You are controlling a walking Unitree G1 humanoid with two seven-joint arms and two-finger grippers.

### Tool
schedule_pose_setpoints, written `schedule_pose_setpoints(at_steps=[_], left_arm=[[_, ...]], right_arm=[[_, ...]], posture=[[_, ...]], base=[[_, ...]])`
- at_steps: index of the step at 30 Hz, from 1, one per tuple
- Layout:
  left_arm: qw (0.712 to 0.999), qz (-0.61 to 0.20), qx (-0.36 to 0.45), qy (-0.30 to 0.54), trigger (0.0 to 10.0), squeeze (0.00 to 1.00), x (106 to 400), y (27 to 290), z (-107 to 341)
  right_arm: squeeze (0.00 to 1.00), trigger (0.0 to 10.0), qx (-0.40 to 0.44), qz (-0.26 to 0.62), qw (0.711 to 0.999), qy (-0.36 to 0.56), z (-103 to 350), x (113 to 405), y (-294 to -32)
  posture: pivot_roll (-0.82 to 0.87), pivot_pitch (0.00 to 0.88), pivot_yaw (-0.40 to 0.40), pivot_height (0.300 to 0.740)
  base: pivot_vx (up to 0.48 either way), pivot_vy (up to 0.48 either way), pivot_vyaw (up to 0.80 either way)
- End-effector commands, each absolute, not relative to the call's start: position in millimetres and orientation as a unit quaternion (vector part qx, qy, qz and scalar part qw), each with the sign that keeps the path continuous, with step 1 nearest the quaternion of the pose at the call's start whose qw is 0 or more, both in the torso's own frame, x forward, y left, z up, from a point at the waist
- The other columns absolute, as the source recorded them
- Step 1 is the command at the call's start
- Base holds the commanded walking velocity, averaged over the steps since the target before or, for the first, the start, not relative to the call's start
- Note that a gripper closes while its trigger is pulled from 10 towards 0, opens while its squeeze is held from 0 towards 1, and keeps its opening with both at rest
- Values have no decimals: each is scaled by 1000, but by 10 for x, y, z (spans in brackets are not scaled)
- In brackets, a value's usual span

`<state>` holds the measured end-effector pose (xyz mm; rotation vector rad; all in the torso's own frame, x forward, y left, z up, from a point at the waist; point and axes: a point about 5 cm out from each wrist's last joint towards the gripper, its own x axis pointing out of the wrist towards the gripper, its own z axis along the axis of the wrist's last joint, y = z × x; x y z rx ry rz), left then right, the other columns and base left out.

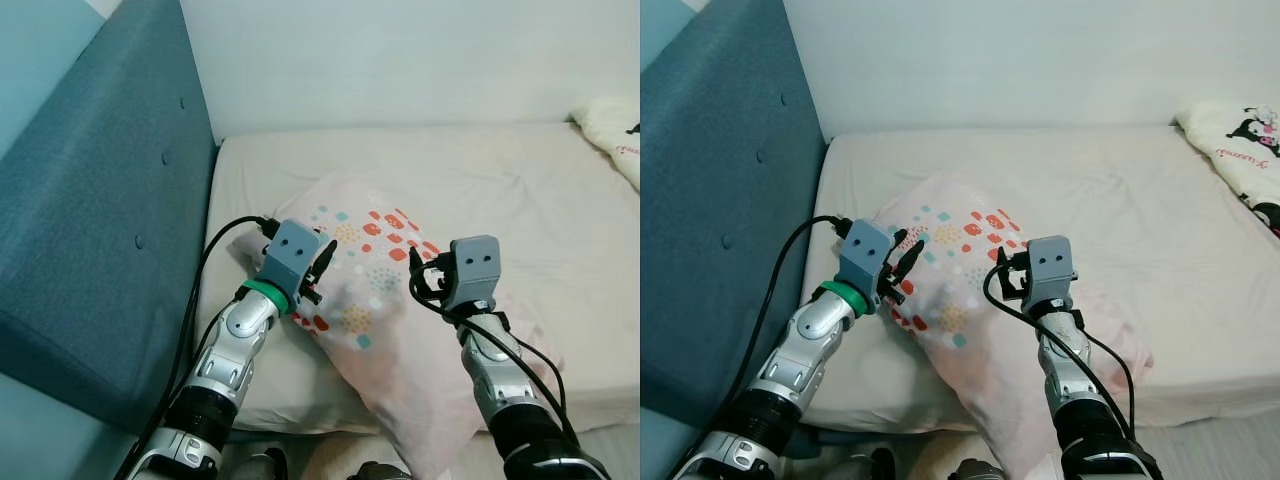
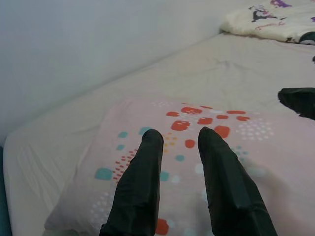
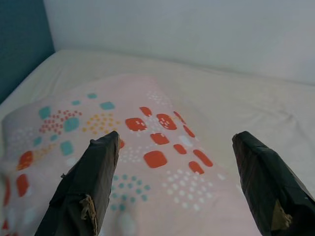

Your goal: Clean up the room

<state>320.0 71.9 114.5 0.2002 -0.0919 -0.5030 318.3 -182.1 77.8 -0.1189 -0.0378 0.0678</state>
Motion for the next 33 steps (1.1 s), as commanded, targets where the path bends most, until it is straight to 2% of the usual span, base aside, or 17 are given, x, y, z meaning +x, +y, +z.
schedule_pose_setpoints(at_steps=[1,8,25,33], left_arm=[[962,-251,97,-37,10000,0,3179,720,1111],[964,-246,95,-33,10000,0,3185,736,1104],[965,-243,96,-36,10000,0,3195,753,1122],[965,-242,96,-38,10000,0,3199,756,1132]], right_arm=[[0,10000,-55,38,998,-13,746,3162,-1808],[0,10000,-54,40,998,-13,743,3161,-1790],[0,10000,-52,43,998,-10,736,3167,-1772],[0,10000,-52,44,998,-11,735,3170,-1764]], posture=[[-83,0,54,740],[-81,0,54,740],[-76,0,57,740],[-77,0,59,740]], base=[[0,0,0],[0,0,0],[-359,0,0],[-142,0,0]])
